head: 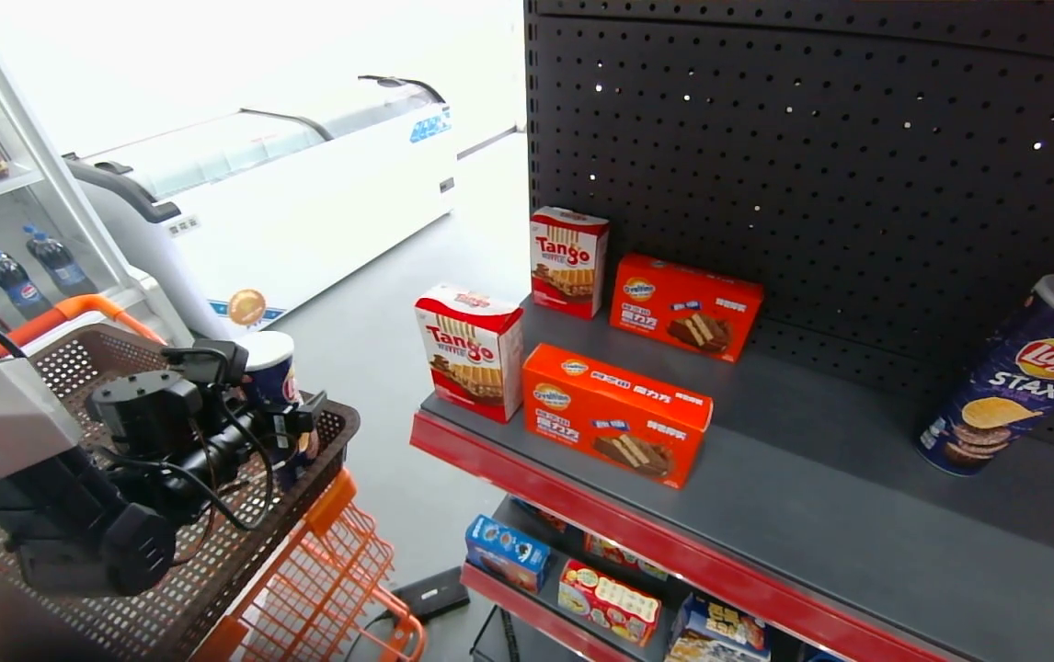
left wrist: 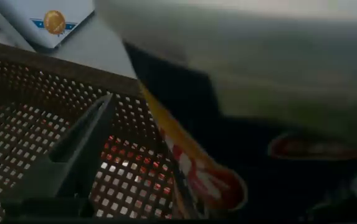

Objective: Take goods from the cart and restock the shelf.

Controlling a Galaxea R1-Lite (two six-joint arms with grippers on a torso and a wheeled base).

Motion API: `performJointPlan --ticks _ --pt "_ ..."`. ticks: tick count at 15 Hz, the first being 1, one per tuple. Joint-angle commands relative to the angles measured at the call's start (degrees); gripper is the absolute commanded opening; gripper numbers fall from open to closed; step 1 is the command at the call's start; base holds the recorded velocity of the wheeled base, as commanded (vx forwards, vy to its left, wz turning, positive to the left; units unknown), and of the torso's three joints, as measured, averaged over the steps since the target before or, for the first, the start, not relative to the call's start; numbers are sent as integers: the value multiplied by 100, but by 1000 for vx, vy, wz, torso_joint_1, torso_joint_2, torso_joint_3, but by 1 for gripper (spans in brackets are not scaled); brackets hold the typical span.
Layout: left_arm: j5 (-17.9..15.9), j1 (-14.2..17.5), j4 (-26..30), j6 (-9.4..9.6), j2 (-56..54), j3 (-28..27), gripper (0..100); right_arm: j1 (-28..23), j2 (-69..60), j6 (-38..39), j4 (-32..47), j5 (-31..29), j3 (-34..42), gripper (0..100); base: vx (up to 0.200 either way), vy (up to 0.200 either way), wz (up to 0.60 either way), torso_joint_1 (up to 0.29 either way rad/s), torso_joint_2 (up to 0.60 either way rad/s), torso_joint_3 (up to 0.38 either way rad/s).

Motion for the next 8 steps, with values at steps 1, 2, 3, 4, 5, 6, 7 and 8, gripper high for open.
performJointPlan --ticks 1,2,3,4,5,6,7,8 --pt "-2 -4 -32 -1 271 -195 100 2 0 2 -4 -2 0 100 0 0 0 0 0 0" --pt "-2 -12 -23 -1 298 -318 0 2 0 2 -4 -2 0 100 0 0 0 0 0 0" --pt "-2 -30 21 8 307 -380 0 2 0 2 -4 -2 0 100 0 0 0 0 0 0" --pt "-2 -30 21 8 315 -388 0 2 0 2 -4 -2 0 100 0 0 0 0 0 0" --pt "-2 -74 12 8 324 -415 0 2 0 2 5 -2 0 100 0 0 0 0 0 0" --pt "-2 -100 12 8 315 -415 0 2 0 2 -4 -2 0 100 0 0 0 0 0 0" --pt "7 -109 3 8 315 -415 0 2 0 2 -4 -2 0 100 0 0 0 0 0 0" --pt "7 -109 -23 17 289 -406 0 2 0 2 -4 -2 0 100 0 0 0 0 0 0"
